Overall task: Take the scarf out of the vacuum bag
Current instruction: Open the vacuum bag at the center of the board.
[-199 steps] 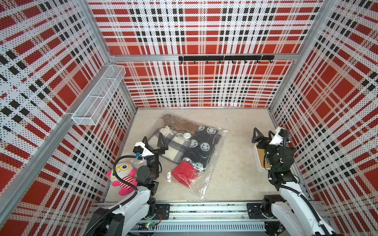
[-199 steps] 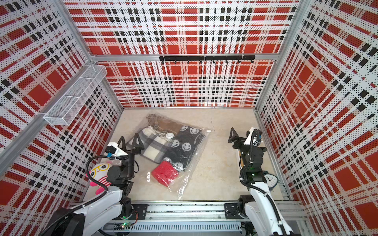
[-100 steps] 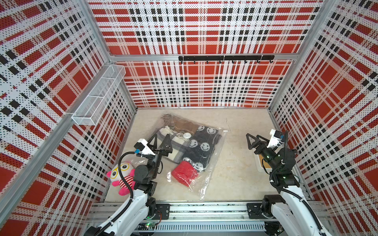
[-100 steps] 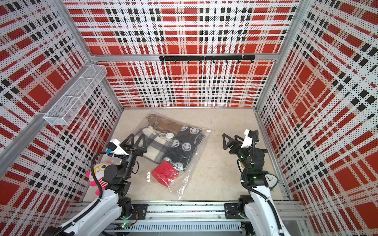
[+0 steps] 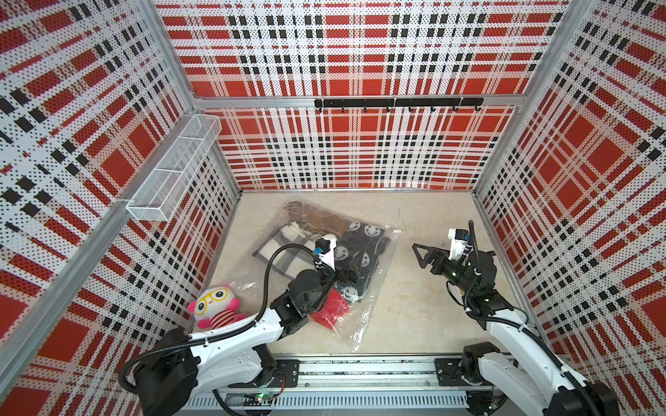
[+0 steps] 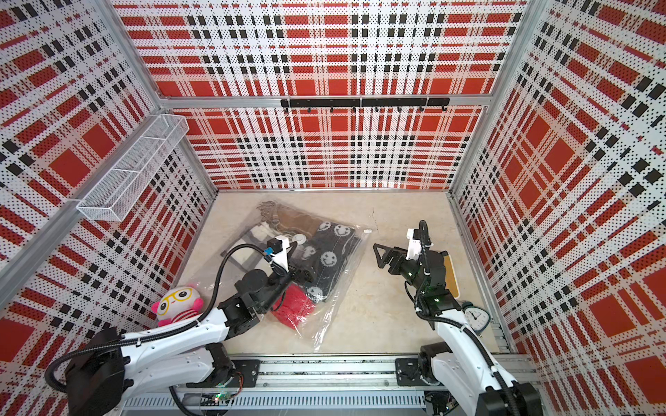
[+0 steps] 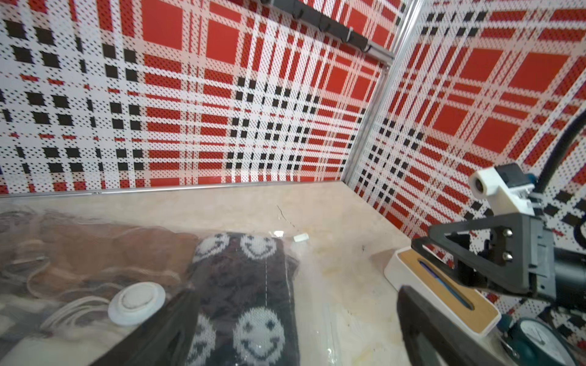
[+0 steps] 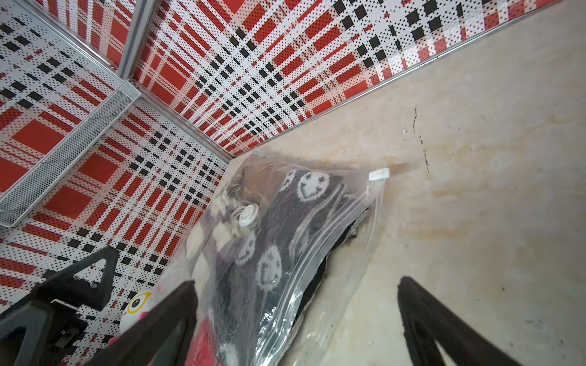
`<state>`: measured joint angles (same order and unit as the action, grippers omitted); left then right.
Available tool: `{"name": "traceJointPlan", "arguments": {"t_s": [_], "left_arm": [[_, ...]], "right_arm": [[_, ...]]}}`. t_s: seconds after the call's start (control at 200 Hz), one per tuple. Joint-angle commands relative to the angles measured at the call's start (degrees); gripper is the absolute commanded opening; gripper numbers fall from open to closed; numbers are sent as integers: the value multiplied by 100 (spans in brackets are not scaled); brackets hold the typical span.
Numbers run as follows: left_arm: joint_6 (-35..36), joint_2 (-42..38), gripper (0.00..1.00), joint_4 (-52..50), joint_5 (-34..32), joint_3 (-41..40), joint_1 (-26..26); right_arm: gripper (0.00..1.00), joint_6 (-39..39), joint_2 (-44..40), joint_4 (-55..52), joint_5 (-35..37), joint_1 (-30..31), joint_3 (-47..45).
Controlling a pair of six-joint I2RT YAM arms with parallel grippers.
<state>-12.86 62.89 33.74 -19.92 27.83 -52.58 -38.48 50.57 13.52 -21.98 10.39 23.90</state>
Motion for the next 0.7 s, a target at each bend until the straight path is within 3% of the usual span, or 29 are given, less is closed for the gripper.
{"name": "traceJointPlan", "arguments": {"t_s": [0.0,0.1,0.16,0.316,0.696], "left_arm": [[182,256,99,-489,-129,202,-246],[153,672,99,-685,98,332,-405],[182,889,97,-835,-47,420,-587],[71,1422,97,-909,-239,548,-802],[-224,3284,90,-1885,-1686,1773,-1212]], "right_arm": [[100,-97,-15,679,0,-17,-152],[100,-735,-51,1049,-75,-290,-354],[100,-659,0,984,-332,-436,-270],[100,-376,5,368,-128,-397,-127],[100,-203,468,237,208,-17,1]]}}
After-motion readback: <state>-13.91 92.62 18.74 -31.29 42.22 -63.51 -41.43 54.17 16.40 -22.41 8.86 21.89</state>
